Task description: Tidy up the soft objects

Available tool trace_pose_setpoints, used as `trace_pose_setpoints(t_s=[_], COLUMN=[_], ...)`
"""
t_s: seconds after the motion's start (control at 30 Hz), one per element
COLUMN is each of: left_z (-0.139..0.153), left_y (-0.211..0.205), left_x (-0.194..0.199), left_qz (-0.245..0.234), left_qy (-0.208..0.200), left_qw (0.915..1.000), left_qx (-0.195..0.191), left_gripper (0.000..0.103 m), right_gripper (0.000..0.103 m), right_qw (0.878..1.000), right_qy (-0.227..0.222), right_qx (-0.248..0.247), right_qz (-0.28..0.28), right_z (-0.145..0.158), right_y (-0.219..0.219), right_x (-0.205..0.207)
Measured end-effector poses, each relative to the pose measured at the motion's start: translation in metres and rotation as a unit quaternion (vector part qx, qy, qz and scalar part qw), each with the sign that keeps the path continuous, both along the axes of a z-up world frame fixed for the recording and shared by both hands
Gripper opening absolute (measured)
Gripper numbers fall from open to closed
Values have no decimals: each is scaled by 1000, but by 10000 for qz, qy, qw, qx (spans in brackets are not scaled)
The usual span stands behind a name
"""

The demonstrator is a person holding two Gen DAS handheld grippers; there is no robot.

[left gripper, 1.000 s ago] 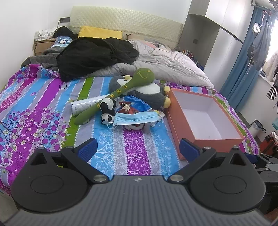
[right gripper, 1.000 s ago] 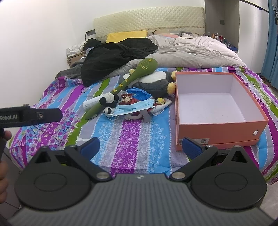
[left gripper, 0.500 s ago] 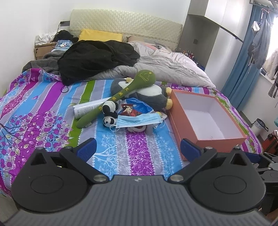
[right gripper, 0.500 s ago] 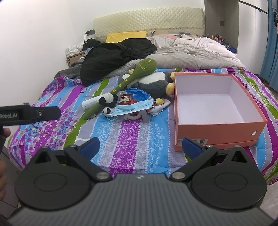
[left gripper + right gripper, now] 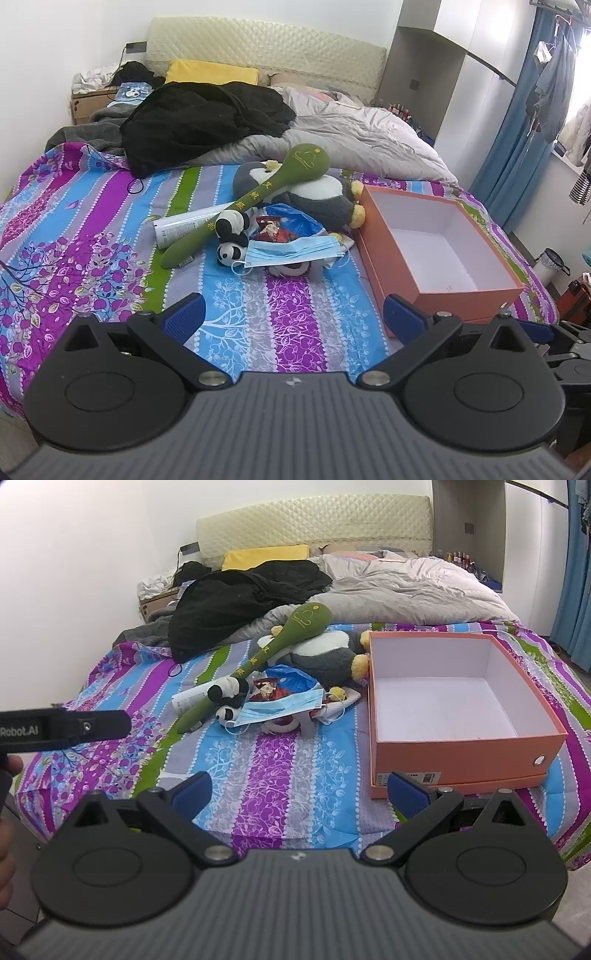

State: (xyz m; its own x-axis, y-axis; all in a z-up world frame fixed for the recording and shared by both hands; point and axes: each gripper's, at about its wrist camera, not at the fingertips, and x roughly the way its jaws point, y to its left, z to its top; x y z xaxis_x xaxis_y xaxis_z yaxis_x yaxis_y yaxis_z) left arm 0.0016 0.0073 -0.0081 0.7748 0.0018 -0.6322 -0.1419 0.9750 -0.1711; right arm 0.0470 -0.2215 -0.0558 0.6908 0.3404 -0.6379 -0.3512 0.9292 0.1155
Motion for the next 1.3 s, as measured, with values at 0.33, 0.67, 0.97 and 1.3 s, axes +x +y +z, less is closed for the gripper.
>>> trace_pose_setpoints(t_s=[0.33, 0.67, 0.97, 1.3], left_z=[-2, -5, -17, -40], left_y=[-1, -1, -2, -3], left_x=[1, 1, 7, 25], left_qz=[-10, -28, -84, -204], left_qy=[17, 51, 184, 478], left_qw=[10000, 10000, 9998, 9986], left_qx=[7, -27, -14, -79], left_gripper=[103, 103, 103, 103], right_gripper=[103, 103, 103, 103], right_qw=[10000, 9999, 9994, 9981], right_qy=[64, 25, 217, 479], right_qx=[39, -20, 55, 336], right_qz=[-53, -136, -271, -170], right_z=[-2, -3, -11, -25], right_y=[-2, -3, -7, -8], right_x=[0, 2, 7, 13])
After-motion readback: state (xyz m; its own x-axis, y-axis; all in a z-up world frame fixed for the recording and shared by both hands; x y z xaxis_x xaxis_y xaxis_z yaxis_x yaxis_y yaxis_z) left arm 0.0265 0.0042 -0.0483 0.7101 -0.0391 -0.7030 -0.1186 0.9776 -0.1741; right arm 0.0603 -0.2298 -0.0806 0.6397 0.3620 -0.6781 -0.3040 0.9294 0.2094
